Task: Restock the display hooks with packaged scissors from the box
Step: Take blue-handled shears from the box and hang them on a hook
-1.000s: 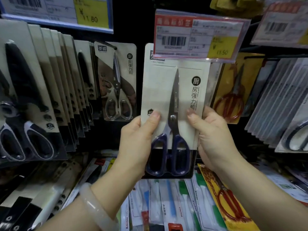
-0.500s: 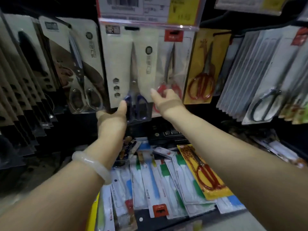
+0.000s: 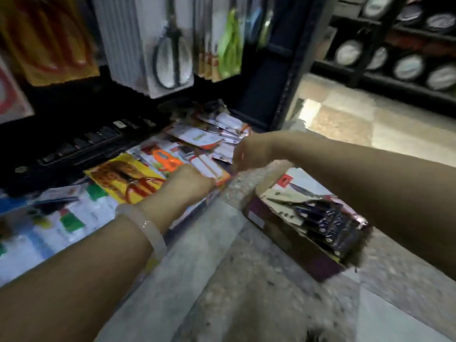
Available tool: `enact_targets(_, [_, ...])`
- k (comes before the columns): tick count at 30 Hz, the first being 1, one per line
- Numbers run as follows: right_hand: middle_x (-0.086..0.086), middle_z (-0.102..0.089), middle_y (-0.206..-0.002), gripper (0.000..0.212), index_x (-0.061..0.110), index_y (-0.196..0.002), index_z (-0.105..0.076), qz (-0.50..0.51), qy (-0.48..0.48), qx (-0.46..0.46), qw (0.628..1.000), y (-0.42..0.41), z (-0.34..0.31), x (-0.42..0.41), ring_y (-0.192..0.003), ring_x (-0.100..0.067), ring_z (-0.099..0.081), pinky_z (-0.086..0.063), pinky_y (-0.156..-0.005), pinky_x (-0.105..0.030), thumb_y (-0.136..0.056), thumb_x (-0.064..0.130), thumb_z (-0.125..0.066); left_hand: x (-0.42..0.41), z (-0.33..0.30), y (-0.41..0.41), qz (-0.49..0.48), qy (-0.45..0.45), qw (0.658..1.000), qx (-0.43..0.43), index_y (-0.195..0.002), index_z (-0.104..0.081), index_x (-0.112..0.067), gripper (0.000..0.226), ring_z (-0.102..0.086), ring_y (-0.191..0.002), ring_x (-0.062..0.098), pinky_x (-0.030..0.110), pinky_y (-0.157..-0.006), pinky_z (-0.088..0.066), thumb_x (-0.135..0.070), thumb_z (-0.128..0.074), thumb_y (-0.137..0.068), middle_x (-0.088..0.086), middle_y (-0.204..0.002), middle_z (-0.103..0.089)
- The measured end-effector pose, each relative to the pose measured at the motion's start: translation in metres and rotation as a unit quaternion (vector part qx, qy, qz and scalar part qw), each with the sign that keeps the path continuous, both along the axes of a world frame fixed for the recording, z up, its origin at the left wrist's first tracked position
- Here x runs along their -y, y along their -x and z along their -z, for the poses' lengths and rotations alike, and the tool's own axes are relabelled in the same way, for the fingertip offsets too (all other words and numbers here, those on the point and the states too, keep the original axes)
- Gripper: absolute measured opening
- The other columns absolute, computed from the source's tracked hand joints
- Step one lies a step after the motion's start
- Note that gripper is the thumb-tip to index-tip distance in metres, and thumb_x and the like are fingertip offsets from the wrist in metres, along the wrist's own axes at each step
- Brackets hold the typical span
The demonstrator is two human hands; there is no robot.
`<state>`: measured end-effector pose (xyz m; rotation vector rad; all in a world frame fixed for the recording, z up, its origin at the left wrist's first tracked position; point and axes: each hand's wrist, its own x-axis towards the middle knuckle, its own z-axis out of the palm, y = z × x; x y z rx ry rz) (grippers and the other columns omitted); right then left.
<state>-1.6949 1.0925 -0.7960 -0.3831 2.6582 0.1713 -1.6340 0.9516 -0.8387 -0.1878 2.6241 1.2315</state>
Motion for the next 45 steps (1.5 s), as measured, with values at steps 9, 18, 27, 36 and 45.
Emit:
enact_targets(9, [-0.010, -0.064, -0.116, 0.033, 0.007, -0.112, -0.064, 0.221, 0.003, 0.067, 0.973, -0.013, 0.071, -0.199, -0.100, -0.026, -0.062, -0.051, -0.089, -0.035, -0.094, 0.030, -0.048, -0.107, 0.042, -0.001, 0.069, -0.140, 0.977, 0.147, -0.087, -0.047, -0.014, 0.009, -0.035, -0.063, 0.011, 0.030, -0.066, -0.031, -0.014, -0.055, -0.092, 0.001, -0.074, -0.038])
enact_targets(18, [-0.010, -0.045, -0.142, 0.091, 0.011, -0.140, -0.036, 0.222, 0.070, 0.085, 0.969, 0.019, 0.143, -0.214, -0.130, -0.029, -0.042, -0.035, -0.106, -0.035, -0.069, 0.054, -0.074, -0.157, 0.068, 0.027, -0.002, -0.128, 0.973, 0.193, -0.081, -0.049, -0.014, 0.014, -0.036, -0.057, 0.015, 0.028, -0.053, -0.027, -0.018, -0.058, -0.091, 0.004, -0.070, -0.038])
enact_targets(27, [-0.003, -0.054, -0.110, 0.078, 0.003, -0.122, -0.050, 0.290, 0.162, 0.090, 0.939, 0.031, 0.150, -0.269, -0.099, -0.023, -0.051, -0.043, -0.086, -0.030, -0.065, 0.049, -0.079, -0.215, 0.092, 0.039, -0.057, -0.159, 0.964, 0.204, -0.086, -0.060, -0.008, 0.009, -0.057, -0.069, 0.022, 0.026, -0.064, -0.041, -0.015, -0.057, -0.091, 0.014, -0.087, -0.055])
enact_targets(36, [0.007, -0.047, -0.088, 0.041, 0.016, -0.099, -0.045, 0.285, 0.325, -0.032, 0.901, 0.009, 0.109, -0.288, -0.088, -0.015, -0.048, -0.038, -0.074, -0.027, -0.076, 0.029, -0.076, -0.264, 0.088, 0.051, -0.104, -0.334, 0.882, 0.316, -0.101, -0.063, -0.015, 0.035, -0.063, -0.085, 0.021, 0.035, -0.088, -0.047, -0.047, -0.059, -0.086, 0.007, -0.078, -0.069])
enact_targets(45, [0.002, -0.054, -0.071, 0.025, 0.018, -0.075, -0.049, 0.273, 0.477, -0.003, 0.835, 0.017, 0.083, -0.268, -0.061, -0.008, -0.052, -0.042, -0.048, -0.014, -0.080, 0.026, -0.072, -0.273, 0.077, 0.058, -0.222, -0.487, 0.809, 0.243, -0.109, -0.061, -0.009, 0.021, -0.063, -0.075, 0.025, 0.040, -0.067, -0.053, -0.022, -0.049, -0.097, 0.009, -0.085, -0.068])
